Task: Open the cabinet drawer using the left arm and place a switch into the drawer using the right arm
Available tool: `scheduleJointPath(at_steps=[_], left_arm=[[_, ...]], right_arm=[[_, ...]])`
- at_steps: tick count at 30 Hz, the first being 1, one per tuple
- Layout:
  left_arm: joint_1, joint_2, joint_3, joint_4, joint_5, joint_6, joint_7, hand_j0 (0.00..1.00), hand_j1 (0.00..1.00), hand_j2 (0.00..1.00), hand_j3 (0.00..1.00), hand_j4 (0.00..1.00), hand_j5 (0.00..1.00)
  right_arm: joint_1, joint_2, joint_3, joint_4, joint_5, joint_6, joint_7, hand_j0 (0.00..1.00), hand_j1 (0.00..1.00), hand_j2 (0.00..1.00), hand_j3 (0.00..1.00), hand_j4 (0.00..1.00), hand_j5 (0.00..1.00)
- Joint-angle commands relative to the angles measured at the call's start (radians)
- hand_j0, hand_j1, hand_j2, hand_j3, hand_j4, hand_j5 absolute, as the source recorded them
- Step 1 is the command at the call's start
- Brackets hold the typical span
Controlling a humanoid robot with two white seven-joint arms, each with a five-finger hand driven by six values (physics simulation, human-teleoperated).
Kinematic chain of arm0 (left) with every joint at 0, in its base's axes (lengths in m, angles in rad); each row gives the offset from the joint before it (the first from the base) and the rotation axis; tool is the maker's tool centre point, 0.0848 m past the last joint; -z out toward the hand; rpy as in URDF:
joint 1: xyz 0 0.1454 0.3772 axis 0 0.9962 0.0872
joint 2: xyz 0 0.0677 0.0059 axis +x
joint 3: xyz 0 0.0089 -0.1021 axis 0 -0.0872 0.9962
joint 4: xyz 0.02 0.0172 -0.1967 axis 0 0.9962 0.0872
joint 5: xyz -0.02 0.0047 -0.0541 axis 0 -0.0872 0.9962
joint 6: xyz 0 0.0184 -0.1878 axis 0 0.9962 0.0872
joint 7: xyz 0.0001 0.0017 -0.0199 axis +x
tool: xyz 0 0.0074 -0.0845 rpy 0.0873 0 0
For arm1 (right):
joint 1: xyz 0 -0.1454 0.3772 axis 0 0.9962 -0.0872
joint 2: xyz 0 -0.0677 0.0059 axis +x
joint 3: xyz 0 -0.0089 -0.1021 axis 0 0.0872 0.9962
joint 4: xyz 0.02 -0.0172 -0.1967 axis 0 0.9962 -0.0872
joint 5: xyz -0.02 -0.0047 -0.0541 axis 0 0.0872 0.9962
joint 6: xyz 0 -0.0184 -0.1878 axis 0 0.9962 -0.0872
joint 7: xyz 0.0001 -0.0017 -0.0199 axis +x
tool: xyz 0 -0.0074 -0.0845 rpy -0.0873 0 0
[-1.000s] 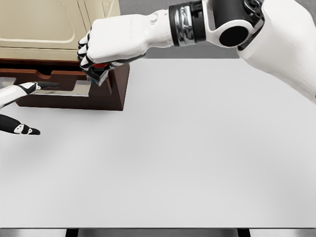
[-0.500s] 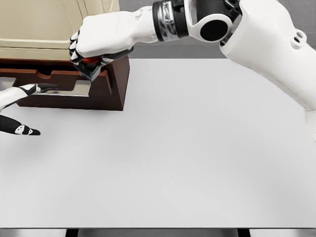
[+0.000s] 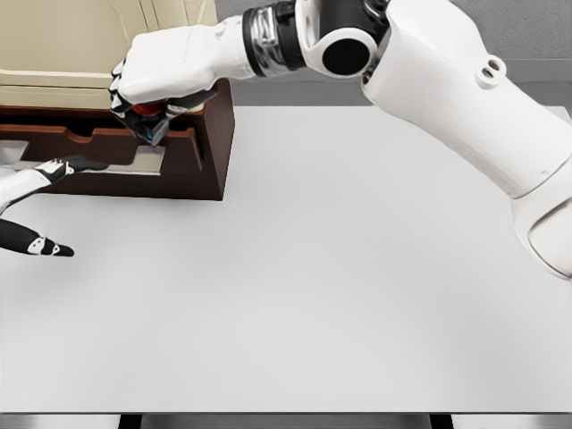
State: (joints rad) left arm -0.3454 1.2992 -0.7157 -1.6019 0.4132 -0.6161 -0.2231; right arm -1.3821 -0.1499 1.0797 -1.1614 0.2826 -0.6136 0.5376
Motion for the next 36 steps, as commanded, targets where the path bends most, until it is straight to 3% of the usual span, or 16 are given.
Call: scheduleJointPath(at_steps=[1,4,8,22,36], left_arm=[[0.002,0.026,0.004,0.019,-0.059,0.005,-0.001,1.00,1.00,1.00,1.00,1.00,1.00],[0.006,0.061,0.010,-0.016,-0.056,0.005,-0.001,1.00,1.00,1.00,1.00,1.00,1.00],[0.013,0.092,0.010,-0.044,-0.050,0.005,-0.001,1.00,1.00,1.00,1.00,1.00,1.00],[0.029,0.173,0.008,-0.082,-0.039,0.005,0.002,1.00,1.00,1.00,1.00,1.00,1.00],[0.048,0.273,0.004,-0.125,-0.024,0.005,0.008,1.00,1.00,1.00,1.00,1.00,1.00]], right_arm=[[-0.002,0.020,-0.003,0.017,0.007,0.003,0.001,0.35,0.35,0.35,0.35,0.35,0.35],[-0.003,0.027,-0.003,0.034,0.007,0.003,0.001,0.35,0.35,0.35,0.35,0.35,0.35],[-0.008,0.089,-0.003,0.072,0.009,0.003,0.004,0.35,0.35,0.35,0.35,0.35,0.35],[-0.037,0.113,-0.015,0.077,0.021,0.003,0.002,0.35,0.35,0.35,0.35,0.35,0.35],[-0.049,0.150,-0.015,0.187,0.035,0.003,0.002,0.35,0.35,0.35,0.35,0.35,0.35]])
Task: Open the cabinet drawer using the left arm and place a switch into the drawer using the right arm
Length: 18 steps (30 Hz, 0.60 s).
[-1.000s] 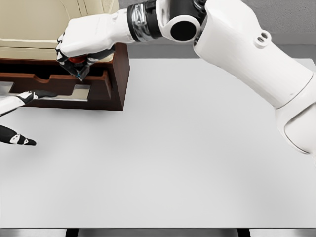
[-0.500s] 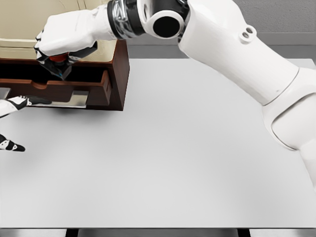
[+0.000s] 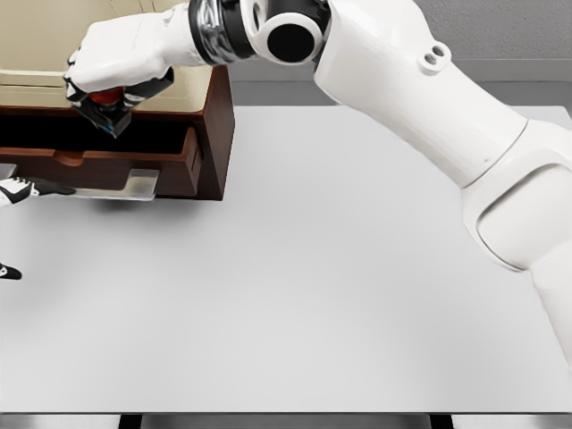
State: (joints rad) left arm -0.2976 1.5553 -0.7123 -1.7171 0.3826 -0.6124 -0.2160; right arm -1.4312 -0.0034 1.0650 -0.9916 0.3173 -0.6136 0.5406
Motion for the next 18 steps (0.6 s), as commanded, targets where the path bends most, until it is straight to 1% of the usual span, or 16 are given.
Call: scheduleJointPath(at_steps=[1,2,6,8,9,11,14,18], left_arm=[[0.000,0.019,0.001,-0.010,0.007,0.002,0.003,1.00,1.00,1.00,1.00,1.00,1.00],[-0.001,0.025,-0.001,-0.010,0.007,0.002,0.003,1.00,1.00,1.00,1.00,1.00,1.00],[-0.017,0.008,0.004,-0.009,0.036,0.002,0.007,1.00,1.00,1.00,1.00,1.00,1.00],[-0.021,0.006,0.007,-0.007,0.036,0.002,0.007,1.00,1.00,1.00,1.00,1.00,1.00],[-0.018,-0.006,0.008,-0.006,0.036,0.002,0.007,1.00,1.00,1.00,1.00,1.00,1.00],[-0.014,-0.057,0.010,-0.001,0.035,0.002,0.006,1.00,1.00,1.00,1.00,1.00,1.00],[-0.011,-0.092,0.008,0.007,0.025,0.002,0.006,1.00,1.00,1.00,1.00,1.00,1.00],[-0.012,-0.103,0.008,0.017,0.024,0.002,0.007,1.00,1.00,1.00,1.00,1.00,1.00]], right_arm=[[0.000,0.003,-0.011,0.030,0.002,0.003,-0.001,0.35,0.35,0.35,0.35,0.35,0.35],[-0.005,0.003,-0.013,0.042,0.002,0.003,-0.001,0.35,0.35,0.35,0.35,0.35,0.35],[-0.006,0.003,-0.013,0.044,0.002,0.003,-0.001,0.35,0.35,0.35,0.35,0.35,0.35],[-0.006,0.003,-0.013,0.044,0.003,0.003,-0.001,0.35,0.35,0.35,0.35,0.35,0.35],[-0.006,0.003,-0.013,0.044,0.003,0.003,-0.001,0.35,0.35,0.35,0.35,0.35,0.35],[-0.006,0.003,-0.013,0.044,0.003,0.003,-0.001,0.35,0.35,0.35,0.35,0.35,0.35],[-0.006,0.003,-0.013,0.044,0.003,0.003,-0.001,0.35,0.35,0.35,0.35,0.35,0.35],[-0.006,0.003,-0.013,0.044,0.003,0.003,-0.001,0.35,0.35,0.35,0.35,0.35,0.35]])
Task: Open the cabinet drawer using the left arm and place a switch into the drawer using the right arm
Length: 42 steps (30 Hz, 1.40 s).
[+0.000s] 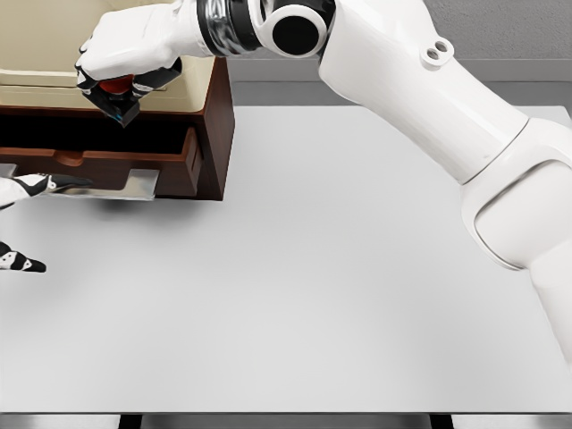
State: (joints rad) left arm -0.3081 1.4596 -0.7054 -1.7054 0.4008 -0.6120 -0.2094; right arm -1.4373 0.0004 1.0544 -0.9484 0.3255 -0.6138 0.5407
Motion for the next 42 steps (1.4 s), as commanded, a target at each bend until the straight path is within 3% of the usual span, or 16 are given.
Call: scheduleJointPath(at_steps=[1,13,28,42], left_arm=[[0.001,-0.025,0.001,0.009,0.006,0.001,0.001,1.00,1.00,1.00,1.00,1.00,1.00],[0.027,-0.010,-0.005,0.010,0.006,0.001,-0.001,1.00,1.00,1.00,1.00,1.00,1.00],[0.055,0.130,-0.005,-0.031,0.016,0.001,0.001,1.00,1.00,1.00,1.00,1.00,1.00],[0.057,0.169,0.003,-0.045,0.024,0.001,0.019,1.00,1.00,1.00,1.00,1.00,1.00]], right_arm=[[0.000,0.000,-0.002,0.000,-0.005,0.003,-0.001,0.35,0.35,0.35,0.35,0.35,0.35],[-0.002,0.000,0.001,-0.001,-0.005,0.003,0.001,0.35,0.35,0.35,0.35,0.35,0.35],[-0.005,0.000,0.001,0.014,-0.005,0.003,0.001,0.36,0.36,0.36,0.36,0.36,0.36],[-0.003,0.000,0.003,0.010,-0.005,0.003,0.001,0.36,0.36,0.36,0.36,0.36,0.36]])
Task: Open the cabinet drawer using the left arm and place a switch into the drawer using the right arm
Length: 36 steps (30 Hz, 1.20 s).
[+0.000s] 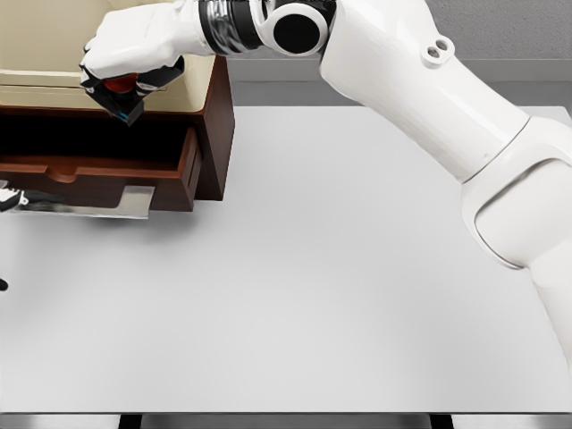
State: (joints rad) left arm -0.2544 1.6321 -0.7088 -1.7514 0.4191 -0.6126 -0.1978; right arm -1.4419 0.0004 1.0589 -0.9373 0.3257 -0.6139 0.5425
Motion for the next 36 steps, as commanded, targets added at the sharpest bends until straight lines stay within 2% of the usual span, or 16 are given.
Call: scheduleJointPath(at_steps=[1,8,10,12,13,16,18,20,22,26,29,31,34,36], left_arm=[[-0.002,-0.006,0.006,0.003,0.006,0.002,0.009,1.00,1.00,1.00,1.00,1.00,1.00],[-0.006,-0.012,0.006,0.004,0.010,0.002,0.026,1.00,1.00,1.00,1.00,1.00,1.00],[-0.005,-0.014,0.006,0.003,0.010,0.002,0.026,1.00,1.00,1.00,1.00,1.00,1.00],[-0.005,-0.014,0.006,0.003,0.010,0.002,0.026,1.00,1.00,1.00,1.00,1.00,1.00],[-0.005,-0.014,0.006,0.003,0.010,0.002,0.026,1.00,1.00,1.00,1.00,1.00,1.00],[-0.005,-0.015,0.006,0.003,0.010,0.002,0.027,1.00,1.00,1.00,1.00,1.00,1.00],[-0.005,-0.024,0.006,0.003,0.010,0.002,0.027,1.00,1.00,1.00,1.00,1.00,1.00],[-0.003,-0.024,0.006,0.001,0.010,0.002,0.027,1.00,1.00,1.00,1.00,1.00,1.00],[-0.002,-0.024,0.006,0.003,0.010,0.002,0.027,1.00,1.00,1.00,1.00,1.00,1.00],[-0.002,-0.024,0.006,0.001,0.010,0.002,0.027,1.00,1.00,1.00,1.00,1.00,1.00],[-0.002,-0.034,0.006,0.003,0.010,0.002,0.027,1.00,1.00,1.00,1.00,1.00,1.00],[-0.003,-0.040,0.006,0.001,0.009,0.002,0.027,1.00,1.00,1.00,1.00,1.00,1.00],[-0.002,-0.040,0.006,0.001,0.009,0.002,0.027,1.00,1.00,1.00,1.00,1.00,1.00],[-0.002,-0.040,0.006,0.001,0.009,0.002,0.027,1.00,1.00,1.00,1.00,1.00,1.00]], right_arm=[[0.000,0.000,-0.004,-0.002,-0.005,0.003,-0.001,0.36,0.36,0.36,0.36,0.36,0.36],[0.003,0.000,0.003,0.003,-0.004,0.003,-0.003,0.39,0.39,0.39,0.39,0.39,0.39],[0.005,0.000,0.003,0.003,-0.004,0.003,-0.004,0.49,0.49,0.49,0.49,0.49,0.49],[0.006,0.000,-0.007,0.003,0.039,0.003,-0.012,0.51,0.51,0.51,0.51,0.51,0.51],[0.006,0.000,-0.008,0.003,0.052,0.003,-0.013,0.57,0.57,0.57,0.57,0.57,0.57],[0.006,0.000,-0.010,0.006,0.096,0.003,-0.016,0.57,0.57,0.57,0.57,0.57,0.57],[0.006,0.000,-0.010,0.006,0.099,0.003,-0.018,0.70,0.70,0.70,0.70,0.70,0.70],[0.008,0.000,-0.010,0.003,0.098,0.003,-0.019,0.72,0.72,0.72,0.72,0.72,0.72],[0.011,0.000,-0.016,0.003,0.098,0.003,-0.019,0.82,0.82,0.82,0.82,0.82,0.82],[0.014,0.000,-0.016,0.002,0.098,0.003,-0.026,0.93,0.93,0.93,0.93,0.93,0.93],[0.015,0.000,-0.016,-0.003,0.096,0.003,-0.026,0.93,0.93,0.93,0.93,0.93,0.93],[0.020,0.000,-0.016,-0.006,0.096,0.003,-0.032,0.98,0.98,0.98,0.98,0.98,0.98],[0.029,0.000,-0.010,-0.012,0.098,0.003,-0.096,1.00,1.00,1.00,1.00,1.00,1.00],[0.029,0.000,-0.010,-0.018,0.096,0.003,-0.101,1.00,1.00,1.00,1.00,1.00,1.00]])
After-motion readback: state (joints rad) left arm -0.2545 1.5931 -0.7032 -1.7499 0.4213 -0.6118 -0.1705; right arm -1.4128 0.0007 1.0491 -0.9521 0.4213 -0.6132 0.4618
